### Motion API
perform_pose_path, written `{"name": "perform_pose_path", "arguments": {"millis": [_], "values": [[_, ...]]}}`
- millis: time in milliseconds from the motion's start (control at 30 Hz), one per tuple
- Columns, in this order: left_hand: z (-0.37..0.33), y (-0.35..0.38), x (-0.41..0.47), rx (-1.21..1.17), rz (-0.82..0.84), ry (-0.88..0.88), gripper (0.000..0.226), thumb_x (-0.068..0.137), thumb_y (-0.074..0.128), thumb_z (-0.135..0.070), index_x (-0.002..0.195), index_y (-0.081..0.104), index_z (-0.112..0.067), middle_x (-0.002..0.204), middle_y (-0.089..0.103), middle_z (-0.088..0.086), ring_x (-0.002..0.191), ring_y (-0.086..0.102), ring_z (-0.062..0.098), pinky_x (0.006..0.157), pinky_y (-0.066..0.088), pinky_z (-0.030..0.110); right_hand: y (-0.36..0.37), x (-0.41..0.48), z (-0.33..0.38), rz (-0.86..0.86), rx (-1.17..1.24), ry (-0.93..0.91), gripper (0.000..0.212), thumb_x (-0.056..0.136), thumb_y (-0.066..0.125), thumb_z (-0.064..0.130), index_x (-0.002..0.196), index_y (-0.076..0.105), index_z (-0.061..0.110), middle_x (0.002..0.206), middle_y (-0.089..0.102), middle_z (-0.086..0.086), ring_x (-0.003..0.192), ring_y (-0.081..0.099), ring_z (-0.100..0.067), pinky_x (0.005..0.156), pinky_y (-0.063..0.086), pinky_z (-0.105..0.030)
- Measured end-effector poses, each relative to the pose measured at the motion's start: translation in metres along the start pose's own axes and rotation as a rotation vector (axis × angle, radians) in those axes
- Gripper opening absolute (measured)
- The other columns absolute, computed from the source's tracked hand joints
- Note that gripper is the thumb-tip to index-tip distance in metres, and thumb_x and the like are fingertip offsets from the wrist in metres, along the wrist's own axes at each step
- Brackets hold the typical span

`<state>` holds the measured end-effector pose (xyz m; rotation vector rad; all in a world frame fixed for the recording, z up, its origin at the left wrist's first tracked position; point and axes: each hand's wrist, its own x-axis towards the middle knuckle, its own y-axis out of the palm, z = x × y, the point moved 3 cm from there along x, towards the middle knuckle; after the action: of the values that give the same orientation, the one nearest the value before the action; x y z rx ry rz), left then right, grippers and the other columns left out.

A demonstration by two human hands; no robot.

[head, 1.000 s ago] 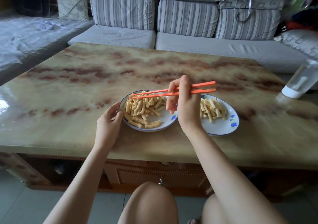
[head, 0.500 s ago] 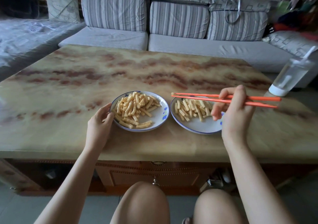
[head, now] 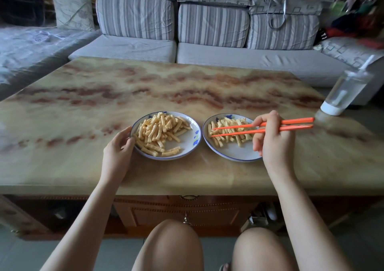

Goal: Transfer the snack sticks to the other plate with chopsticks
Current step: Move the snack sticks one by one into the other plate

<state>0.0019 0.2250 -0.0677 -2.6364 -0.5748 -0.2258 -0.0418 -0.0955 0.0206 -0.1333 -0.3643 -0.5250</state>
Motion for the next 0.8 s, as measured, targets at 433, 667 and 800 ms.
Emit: {"name": "perform_pose_path", "arguments": {"millis": [433, 667, 800], "values": [[0.000, 0.000, 0.000, -0.017, -0.004, -0.005, 0.036, 0.092, 0.052, -0.013, 0.127, 0.060, -0.017, 0.117, 0.063, -0.006, 0.101, 0.053, 0.000, 0.072, 0.033, -0.003, 0.067, -0.020, 0.017, 0.323, 0.194, 0.086, 0.050, 0.104, 0.029, 0.022, 0.064, 0.054, 0.007, 0.035, 0.046, -0.007, 0.027, 0.034, -0.018, 0.033, 0.026, -0.019], [0.000, 0.000, 0.000, -0.013, 0.001, 0.013, 0.037, 0.092, 0.052, -0.010, 0.128, 0.059, -0.014, 0.120, 0.063, -0.003, 0.103, 0.052, 0.001, 0.072, 0.030, -0.008, 0.094, -0.040, 0.013, 0.477, 0.120, 0.018, 0.046, 0.104, 0.031, 0.027, 0.070, 0.055, 0.010, 0.039, 0.047, -0.009, 0.027, 0.040, -0.013, 0.032, 0.029, -0.019], [0.001, 0.000, 0.000, -0.019, 0.000, 0.010, 0.037, 0.092, 0.052, -0.011, 0.127, 0.059, -0.015, 0.119, 0.063, -0.004, 0.102, 0.053, 0.000, 0.072, 0.031, -0.007, 0.091, -0.040, 0.010, 0.433, 0.118, 0.028, 0.047, 0.105, 0.030, 0.025, 0.066, 0.053, 0.010, 0.039, 0.046, -0.012, 0.026, 0.039, -0.014, 0.031, 0.028, -0.019]]}}
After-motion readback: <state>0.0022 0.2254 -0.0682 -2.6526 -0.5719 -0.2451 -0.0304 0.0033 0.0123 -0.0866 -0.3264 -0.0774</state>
